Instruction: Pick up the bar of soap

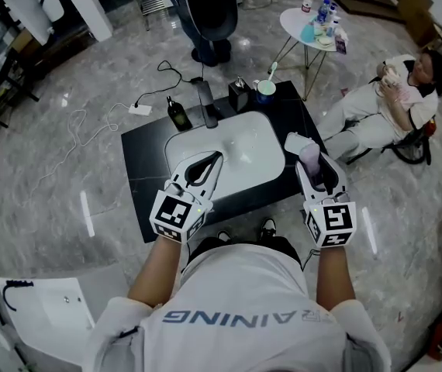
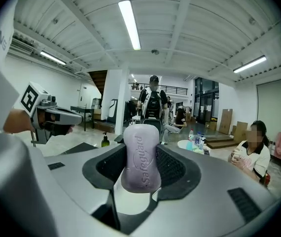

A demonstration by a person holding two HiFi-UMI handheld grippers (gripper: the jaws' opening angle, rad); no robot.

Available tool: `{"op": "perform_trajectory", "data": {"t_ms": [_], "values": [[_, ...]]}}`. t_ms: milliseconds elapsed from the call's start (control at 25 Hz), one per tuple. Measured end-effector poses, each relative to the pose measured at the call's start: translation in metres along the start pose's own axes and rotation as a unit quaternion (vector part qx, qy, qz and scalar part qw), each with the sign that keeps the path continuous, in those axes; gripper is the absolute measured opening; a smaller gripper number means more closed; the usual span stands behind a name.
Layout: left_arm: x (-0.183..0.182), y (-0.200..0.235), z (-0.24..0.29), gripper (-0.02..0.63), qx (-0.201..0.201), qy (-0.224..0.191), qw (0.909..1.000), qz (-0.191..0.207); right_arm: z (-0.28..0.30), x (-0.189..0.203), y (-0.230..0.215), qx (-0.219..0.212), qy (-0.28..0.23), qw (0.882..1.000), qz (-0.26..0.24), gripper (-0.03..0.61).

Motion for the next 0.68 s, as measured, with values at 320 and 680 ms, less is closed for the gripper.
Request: {"op": "perform_trajectory", "data": {"t_ms": [320, 680], "values": [[-0.002, 0.002, -0.010, 0.005, 0.003, -0.006, 1.0000, 0.002, -0.005, -0.007, 0.004, 0.005, -0.006, 1.000, 0.004, 0.201], [0.000, 0.000, -0.012, 0.005, 0.003, -0.005, 1.0000, -0.001, -0.004, -0.007, 0.005, -0.001, -0.004, 1.000, -0.001, 0.201]]}}
Point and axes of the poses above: the fingertips, and each gripper's own axes: z forward along the fingers, y to its left, x out of its underside, the point moved 3 cm from there along -z, backward along the fingers, and after that the axes turned 14 degrees about -z, right-handed, at the moved point
